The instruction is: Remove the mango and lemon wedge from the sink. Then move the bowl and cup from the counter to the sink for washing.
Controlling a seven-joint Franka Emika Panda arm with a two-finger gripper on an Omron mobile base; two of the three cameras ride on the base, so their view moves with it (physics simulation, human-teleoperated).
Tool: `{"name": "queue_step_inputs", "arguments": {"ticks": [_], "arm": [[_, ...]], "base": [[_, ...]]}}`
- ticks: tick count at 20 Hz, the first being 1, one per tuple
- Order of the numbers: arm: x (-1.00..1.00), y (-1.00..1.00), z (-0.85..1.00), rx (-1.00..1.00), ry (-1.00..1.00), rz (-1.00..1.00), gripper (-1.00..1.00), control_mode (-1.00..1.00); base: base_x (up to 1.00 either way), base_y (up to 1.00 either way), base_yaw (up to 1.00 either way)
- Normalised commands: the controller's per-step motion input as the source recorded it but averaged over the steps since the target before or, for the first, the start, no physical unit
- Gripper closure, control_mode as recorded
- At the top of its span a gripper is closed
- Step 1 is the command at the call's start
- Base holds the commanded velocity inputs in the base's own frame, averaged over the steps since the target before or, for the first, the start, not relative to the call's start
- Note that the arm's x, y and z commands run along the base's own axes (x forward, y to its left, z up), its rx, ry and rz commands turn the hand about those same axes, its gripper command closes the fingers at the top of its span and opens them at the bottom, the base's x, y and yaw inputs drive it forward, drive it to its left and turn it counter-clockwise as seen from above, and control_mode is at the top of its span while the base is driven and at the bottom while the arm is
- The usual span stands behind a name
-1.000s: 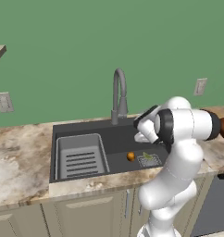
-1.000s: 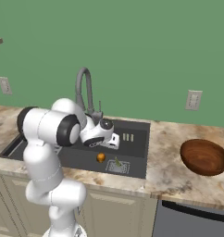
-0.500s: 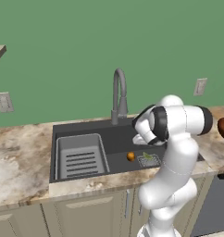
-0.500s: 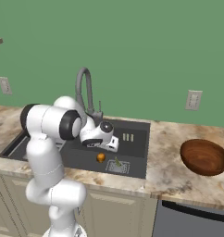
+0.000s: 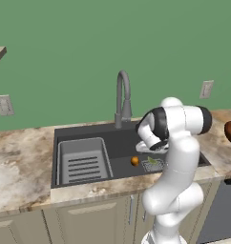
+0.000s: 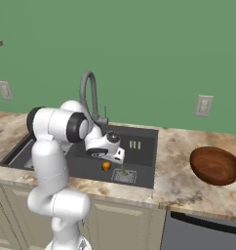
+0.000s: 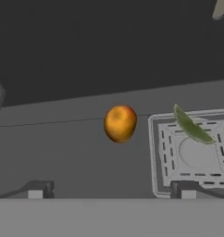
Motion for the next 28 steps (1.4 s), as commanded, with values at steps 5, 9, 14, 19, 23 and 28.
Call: {"name": "queue_step_inputs", "arguments": {"ticks": [5, 9, 14, 19, 23, 28], "arm": [[0.15, 0.03, -0.10, 0.01, 0.03, 0.00, -1.00, -1.00], [0.14, 0.01, -0.11, 0.00, 0.00, 0.00, -1.00, -1.00], [0.12, 0.00, -0.13, 0.00, 0.00, 0.00, -1.00, -1.00], [0.11, 0.01, -0.14, 0.00, 0.00, 0.00, -1.00, -1.00], [0.13, 0.00, -0.14, 0.00, 0.00, 0.00, -1.00, -1.00], [0.06, 0.02, -0.15, 0.01, 0.00, 0.00, -1.00, -1.00]], "base": [[0.00, 0.00, 0.00], [0.00, 0.00, 0.00], [0.00, 0.00, 0.00], [0.00, 0.00, 0.00], [0.00, 0.00, 0.00], [0.00, 0.00, 0.00]]}}
